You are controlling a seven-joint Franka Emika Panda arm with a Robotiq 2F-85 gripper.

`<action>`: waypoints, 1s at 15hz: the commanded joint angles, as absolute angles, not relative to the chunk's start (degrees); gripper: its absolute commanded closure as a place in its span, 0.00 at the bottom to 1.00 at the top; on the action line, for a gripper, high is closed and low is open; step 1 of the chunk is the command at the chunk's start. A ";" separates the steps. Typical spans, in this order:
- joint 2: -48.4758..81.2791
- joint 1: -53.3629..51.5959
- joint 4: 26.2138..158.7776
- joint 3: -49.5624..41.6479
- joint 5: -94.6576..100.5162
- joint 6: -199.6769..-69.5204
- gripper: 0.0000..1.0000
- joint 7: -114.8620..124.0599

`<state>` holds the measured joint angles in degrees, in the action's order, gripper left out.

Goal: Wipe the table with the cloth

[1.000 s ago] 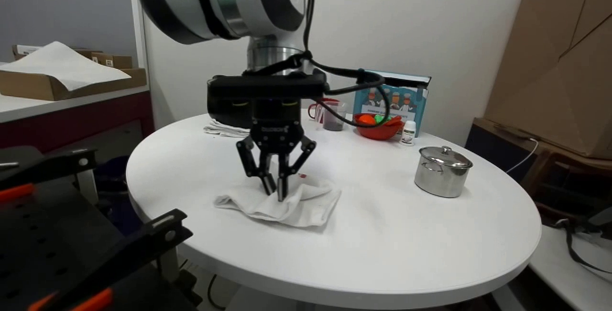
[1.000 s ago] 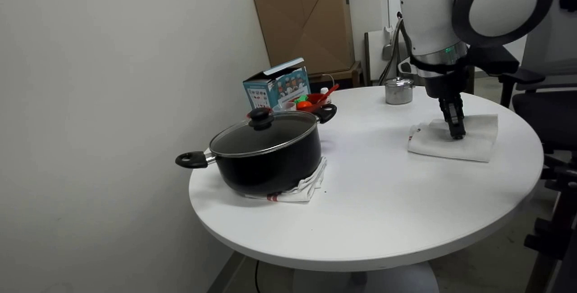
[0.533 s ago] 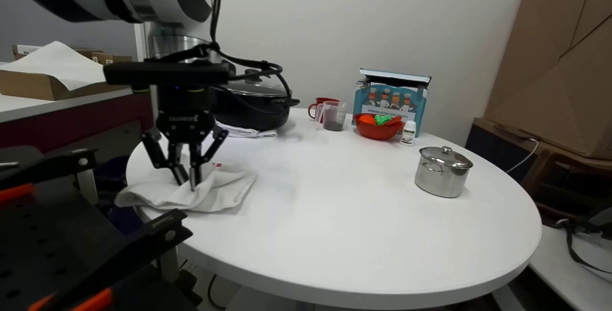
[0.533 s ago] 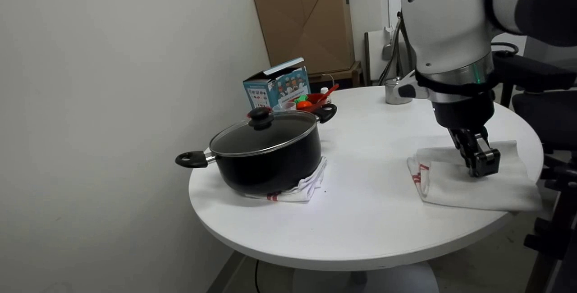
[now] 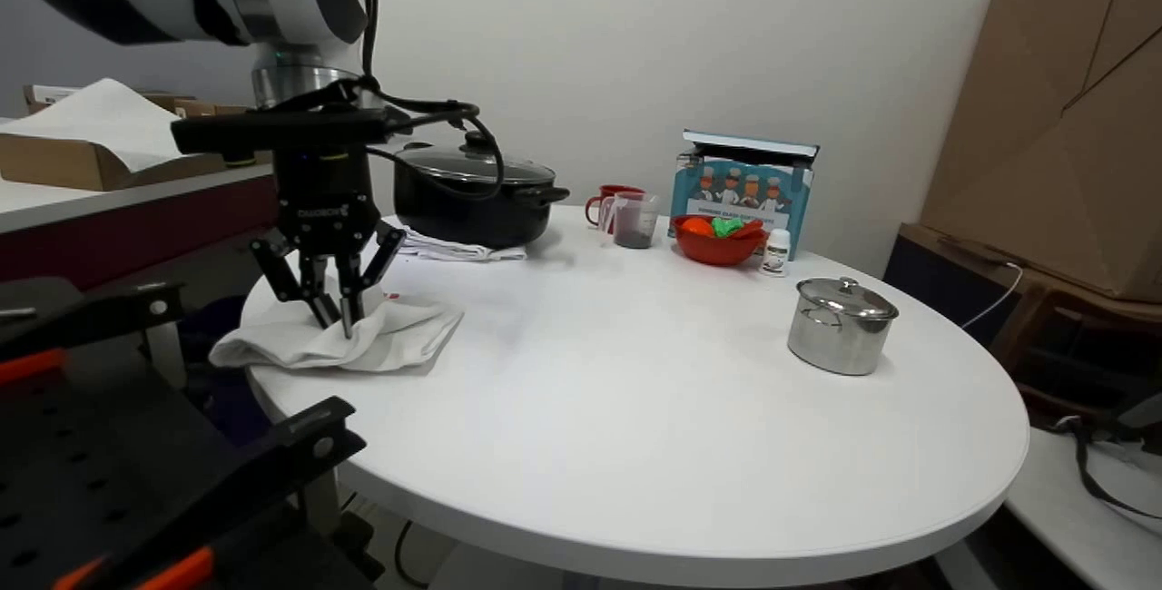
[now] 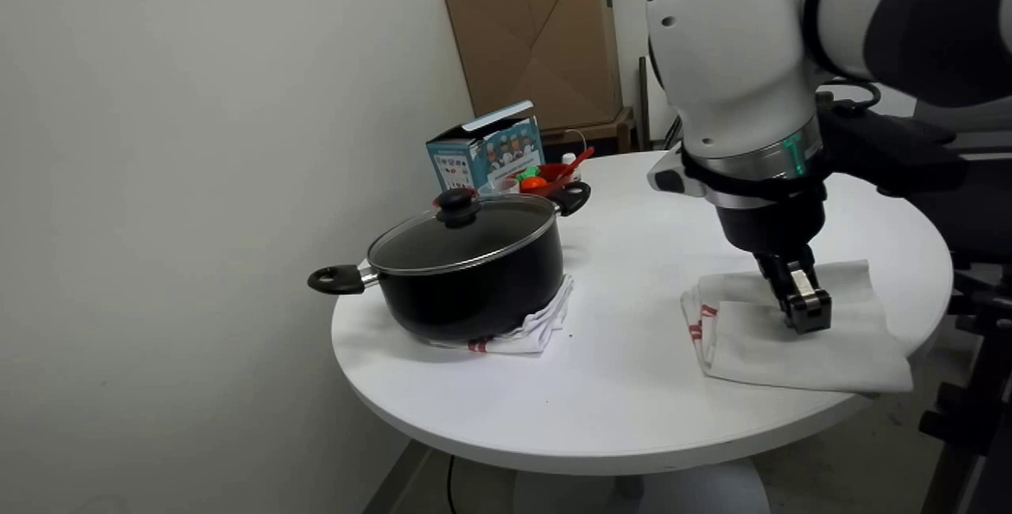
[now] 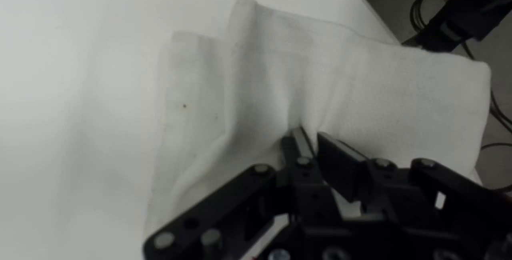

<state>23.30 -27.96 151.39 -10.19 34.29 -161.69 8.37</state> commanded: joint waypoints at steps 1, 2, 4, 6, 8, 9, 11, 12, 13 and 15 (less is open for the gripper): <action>32.81 -28.44 141.32 -10.97 32.94 -159.77 0.98 11.51; 34.08 -26.02 138.70 -9.23 33.84 -158.12 0.98 12.76; 36.74 -24.31 133.57 -8.13 32.44 -155.15 0.98 13.26; 39.22 -22.92 128.32 -7.17 30.99 -151.72 0.98 13.66; 41.42 -21.81 123.10 -6.24 29.49 -148.01 0.98 13.48; 42.31 -21.36 120.57 -5.86 28.70 -146.16 0.98 13.29; 43.74 -20.45 116.37 -5.29 27.82 -143.24 0.98 12.88; 44.41 -19.99 114.58 -5.37 27.72 -142.36 0.98 12.84; 45.09 -19.30 112.85 -5.45 27.45 -141.54 0.98 12.53; 46.42 -17.18 109.77 -5.97 26.76 -140.66 0.98 11.70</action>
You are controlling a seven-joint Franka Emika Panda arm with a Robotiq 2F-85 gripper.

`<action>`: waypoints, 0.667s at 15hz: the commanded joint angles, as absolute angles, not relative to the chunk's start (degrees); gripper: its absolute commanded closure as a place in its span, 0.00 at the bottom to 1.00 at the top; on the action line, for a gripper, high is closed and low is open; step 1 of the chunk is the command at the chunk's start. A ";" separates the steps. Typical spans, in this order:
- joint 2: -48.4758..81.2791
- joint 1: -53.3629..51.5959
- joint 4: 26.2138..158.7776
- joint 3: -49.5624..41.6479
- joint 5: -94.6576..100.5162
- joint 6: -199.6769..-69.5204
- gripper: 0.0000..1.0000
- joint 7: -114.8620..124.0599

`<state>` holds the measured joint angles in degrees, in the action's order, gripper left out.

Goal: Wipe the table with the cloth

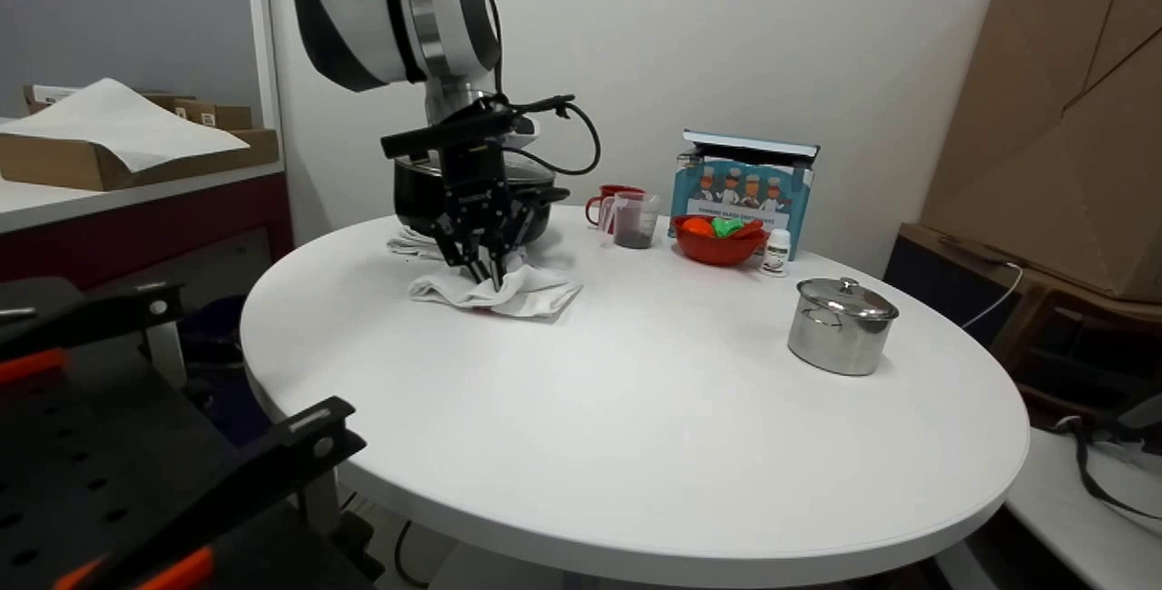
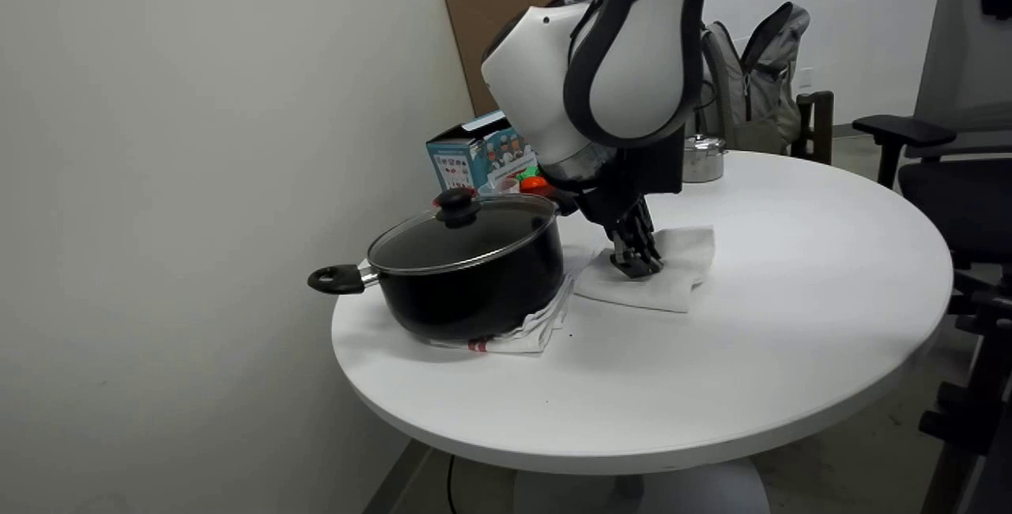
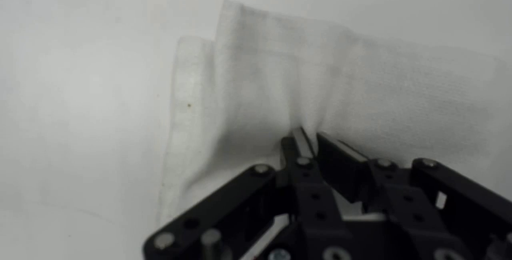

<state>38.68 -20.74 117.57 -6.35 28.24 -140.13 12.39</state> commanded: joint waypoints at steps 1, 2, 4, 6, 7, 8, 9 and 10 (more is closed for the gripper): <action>47.00 -16.02 108.42 -6.18 26.31 -140.30 0.98 11.32; 47.36 -14.31 107.41 -6.48 25.65 -140.34 0.98 10.68; 47.84 -10.88 105.74 -7.16 24.31 -140.78 0.98 9.65; 48.23 -7.16 104.30 -7.88 22.85 -141.01 0.98 8.41; 48.43 -4.91 103.71 -8.27 21.97 -141.24 0.98 7.64; 48.64 -2.85 103.19 -8.73 21.15 -141.41 0.98 6.91; 48.78 -0.77 102.79 -9.18 20.34 -141.56 0.98 6.16; 48.97 1.30 102.45 -9.61 19.44 -141.64 0.98 5.48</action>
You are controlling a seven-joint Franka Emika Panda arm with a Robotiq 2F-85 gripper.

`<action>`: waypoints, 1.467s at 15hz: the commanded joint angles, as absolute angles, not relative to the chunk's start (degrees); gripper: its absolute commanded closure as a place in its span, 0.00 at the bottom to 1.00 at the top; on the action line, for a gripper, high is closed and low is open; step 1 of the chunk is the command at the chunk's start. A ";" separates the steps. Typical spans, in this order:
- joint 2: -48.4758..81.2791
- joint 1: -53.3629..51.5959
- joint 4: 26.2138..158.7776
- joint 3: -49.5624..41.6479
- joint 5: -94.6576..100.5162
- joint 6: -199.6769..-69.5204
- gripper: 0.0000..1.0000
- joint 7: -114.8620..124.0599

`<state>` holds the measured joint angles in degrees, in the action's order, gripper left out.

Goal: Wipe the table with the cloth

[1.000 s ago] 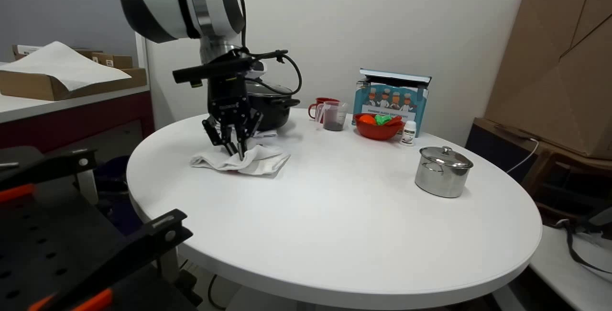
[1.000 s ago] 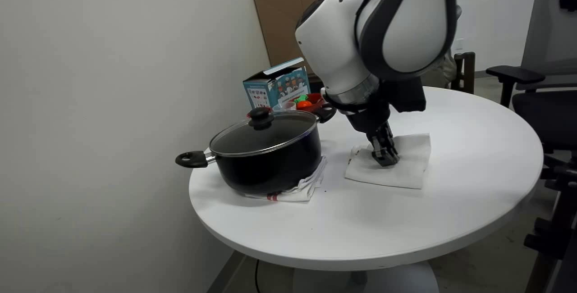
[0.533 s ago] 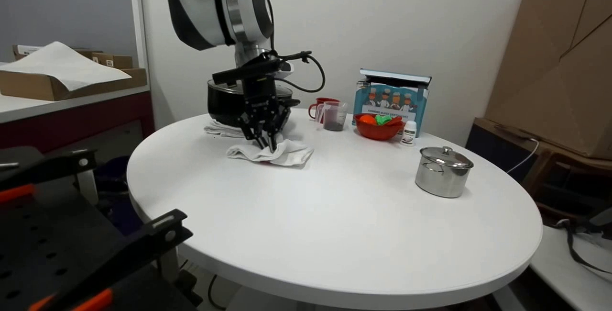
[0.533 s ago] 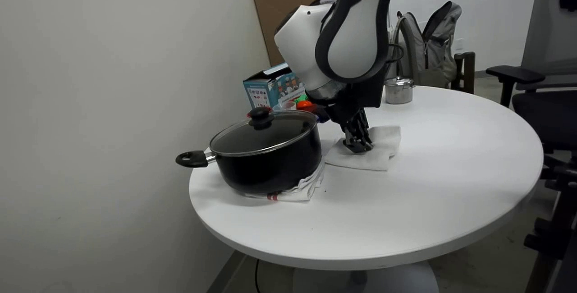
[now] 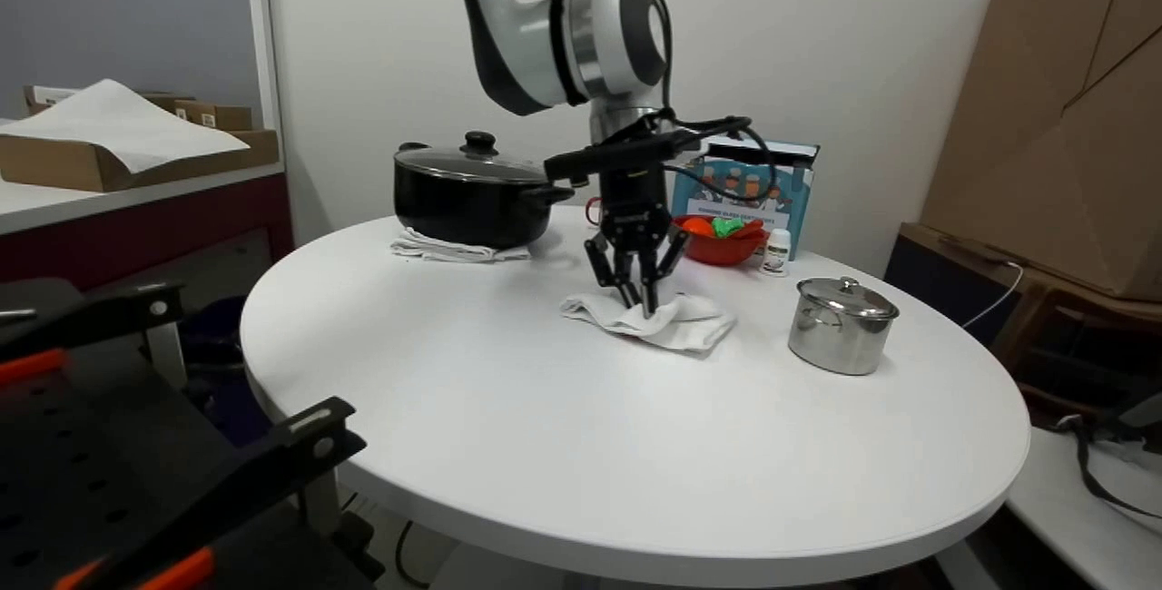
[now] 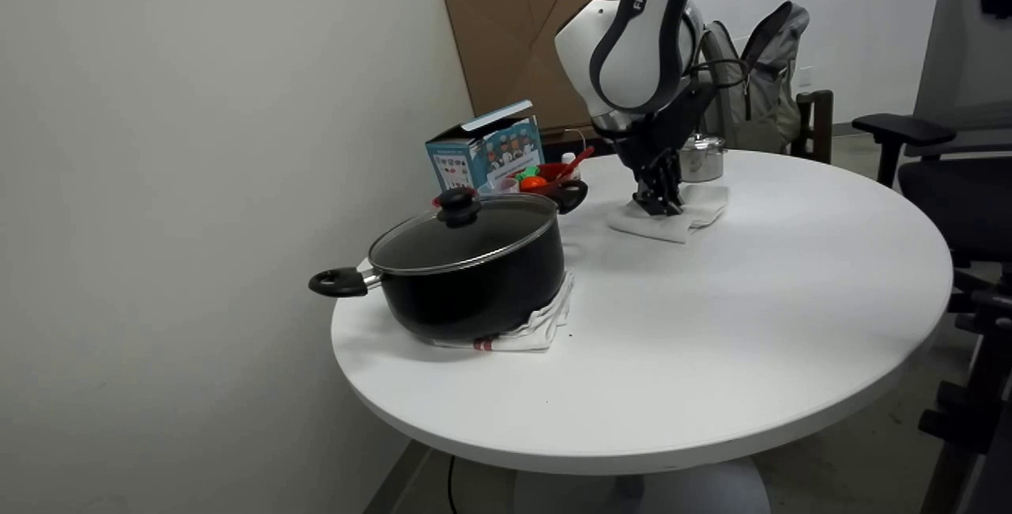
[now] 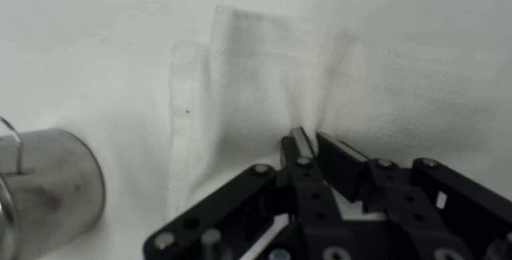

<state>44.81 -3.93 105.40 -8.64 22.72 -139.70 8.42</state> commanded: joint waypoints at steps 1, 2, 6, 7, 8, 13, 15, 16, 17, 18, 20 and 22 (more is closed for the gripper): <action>48.89 3.20 102.60 -10.11 18.74 -142.02 0.98 4.80; 49.01 4.73 102.65 -10.62 18.25 -142.24 0.98 4.35; 47.95 8.25 106.70 -12.12 18.96 -145.09 0.98 2.21; 47.42 8.46 107.91 -12.31 19.29 -145.80 0.98 1.75; 46.72 8.34 109.61 -12.47 19.77 -147.04 0.98 1.26; 42.29 5.70 120.08 -13.28 24.15 -155.03 0.98 -1.83; 40.48 4.20 124.05 -13.62 27.47 -157.65 0.98 -3.75; 39.40 3.33 126.11 -13.68 29.00 -158.78 0.98 -4.32; 38.44 2.44 128.04 -13.77 30.48 -159.73 0.98 -4.79; 37.31 1.39 130.09 -13.78 31.91 -160.63 0.98 -5.18; 35.29 -0.69 133.74 -13.47 34.77 -161.83 0.98 -5.63; 33.54 -2.88 137.00 -12.72 37.81 -162.35 0.98 -5.26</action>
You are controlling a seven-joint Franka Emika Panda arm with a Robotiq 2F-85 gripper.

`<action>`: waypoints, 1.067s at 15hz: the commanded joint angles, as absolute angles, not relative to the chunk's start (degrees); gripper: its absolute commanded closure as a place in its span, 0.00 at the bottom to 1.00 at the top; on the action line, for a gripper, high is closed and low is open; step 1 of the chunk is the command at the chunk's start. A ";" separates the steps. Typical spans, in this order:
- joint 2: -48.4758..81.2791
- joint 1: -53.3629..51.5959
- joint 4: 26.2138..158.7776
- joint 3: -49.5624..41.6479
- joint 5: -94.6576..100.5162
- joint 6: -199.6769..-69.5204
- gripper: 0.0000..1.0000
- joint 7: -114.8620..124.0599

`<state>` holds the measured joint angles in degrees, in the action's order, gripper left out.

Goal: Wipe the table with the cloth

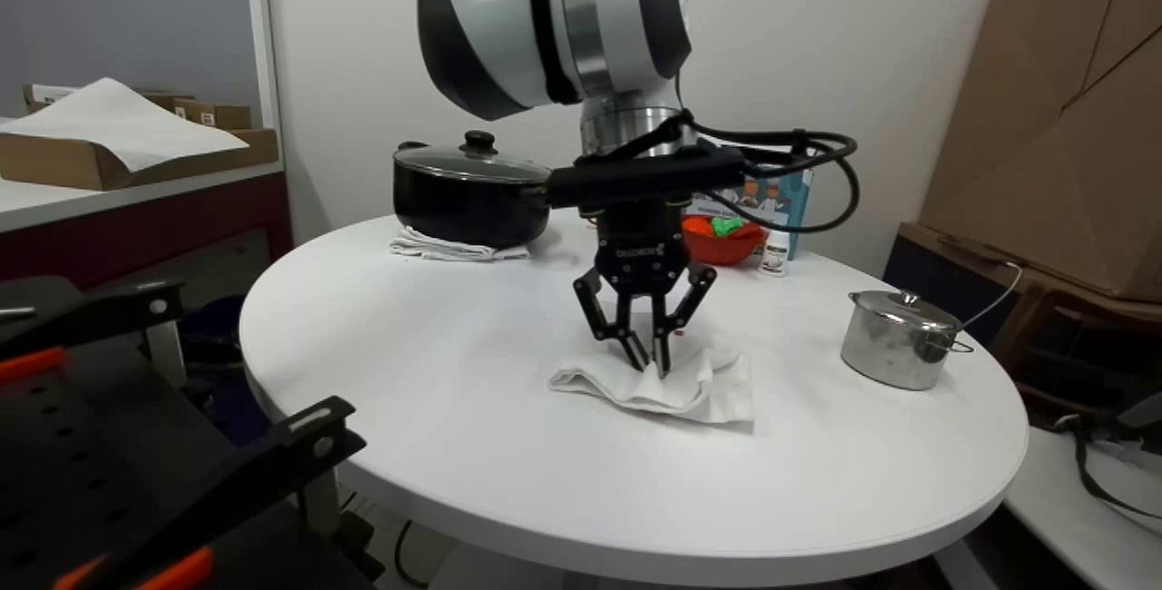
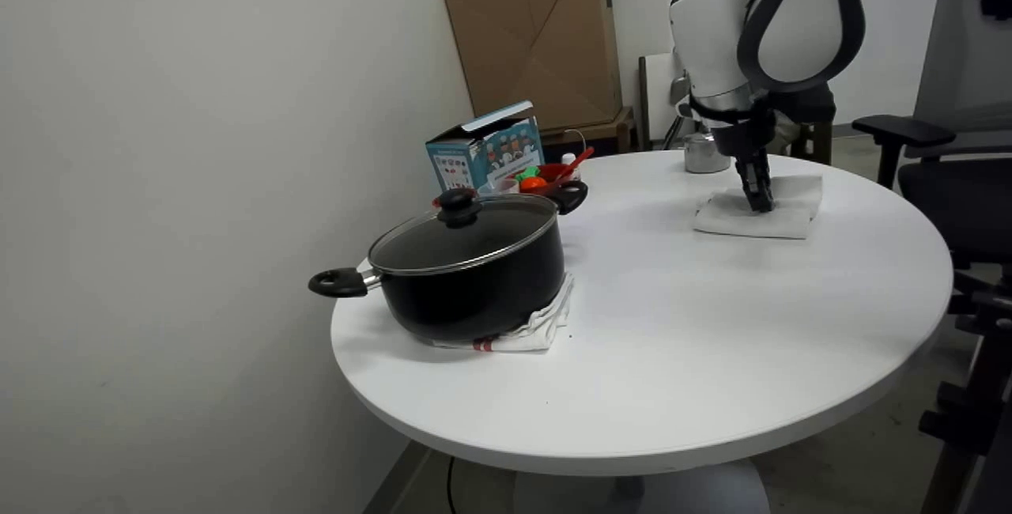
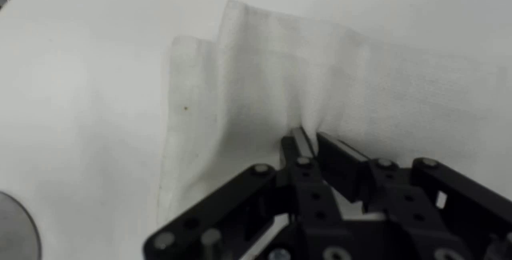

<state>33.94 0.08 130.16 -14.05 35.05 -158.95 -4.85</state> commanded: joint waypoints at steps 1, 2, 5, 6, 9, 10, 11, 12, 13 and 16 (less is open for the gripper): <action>32.62 -4.04 138.56 -12.19 39.34 -162.38 0.98 -4.93; 31.84 -4.94 140.03 -11.36 40.60 -162.24 0.98 -4.83; 29.32 -8.08 144.33 -8.62 44.41 -162.06 0.98 -3.55; 28.62 -10.17 145.74 -8.45 45.08 -162.35 0.98 -2.97; 26.78 -14.81 148.92 -5.37 45.88 -161.90 0.98 -0.11; 26.39 -16.53 149.80 -4.25 45.69 -161.95 0.98 1.09; 25.99 -18.40 150.54 -3.07 45.63 -161.76 0.98 2.43; 25.79 -20.43 151.16 -1.94 45.75 -161.70 0.98 4.07; 25.64 -22.73 151.63 -0.98 46.21 -161.55 0.98 6.02; 26.36 -30.40 151.64 1.32 47.69 -161.25 0.98 13.36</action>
<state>22.86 -24.12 151.28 -0.80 45.73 -159.41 5.86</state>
